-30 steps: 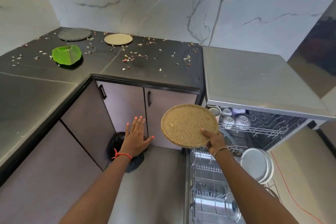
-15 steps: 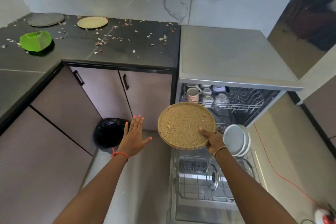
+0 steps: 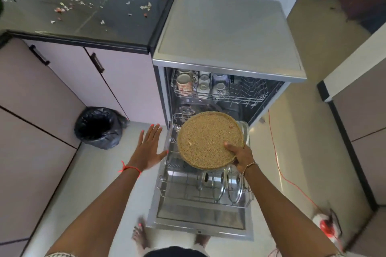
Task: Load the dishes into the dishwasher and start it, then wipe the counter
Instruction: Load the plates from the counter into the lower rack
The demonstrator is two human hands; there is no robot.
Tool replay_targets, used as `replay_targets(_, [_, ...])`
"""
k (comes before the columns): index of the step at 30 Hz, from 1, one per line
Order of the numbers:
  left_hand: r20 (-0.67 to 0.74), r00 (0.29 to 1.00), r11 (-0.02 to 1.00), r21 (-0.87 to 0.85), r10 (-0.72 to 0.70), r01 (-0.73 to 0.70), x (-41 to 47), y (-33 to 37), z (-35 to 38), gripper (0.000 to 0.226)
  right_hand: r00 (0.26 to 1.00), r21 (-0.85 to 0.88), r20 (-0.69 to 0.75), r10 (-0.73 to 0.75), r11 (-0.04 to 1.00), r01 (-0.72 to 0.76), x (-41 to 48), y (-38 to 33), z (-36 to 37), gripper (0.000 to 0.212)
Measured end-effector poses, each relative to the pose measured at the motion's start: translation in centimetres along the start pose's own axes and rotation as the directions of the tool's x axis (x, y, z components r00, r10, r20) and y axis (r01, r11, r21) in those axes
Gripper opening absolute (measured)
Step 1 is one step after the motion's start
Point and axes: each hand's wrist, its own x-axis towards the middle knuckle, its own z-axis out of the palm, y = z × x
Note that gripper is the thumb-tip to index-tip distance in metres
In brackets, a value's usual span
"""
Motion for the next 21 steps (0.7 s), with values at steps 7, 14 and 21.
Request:
replay_targets(7, [0.066,0.998,1.0,-0.008,0.01,-0.009,1.1,3.4,3.8,0.091,0.992,-0.096,-0.1,-0.071,0.994,0.061,2.2,-0.5,-5.7,0.056])
replay_targets(14, [0.105,0.994,0.999,-0.049,0.017,-0.012,3.9,3.0,7.3,0.097,0.958,-0.141,-0.239,-0.157,0.982,0.126,6.8,-1.2,-7.2,0.048])
replay_targets(21, [0.157,0.988,0.999,-0.053,-0.001,0.01,8.1,-0.4,12.6,0.103,0.896,-0.417,-0.277,-0.348,0.883,0.215,14.8,-1.4,-6.1,0.03])
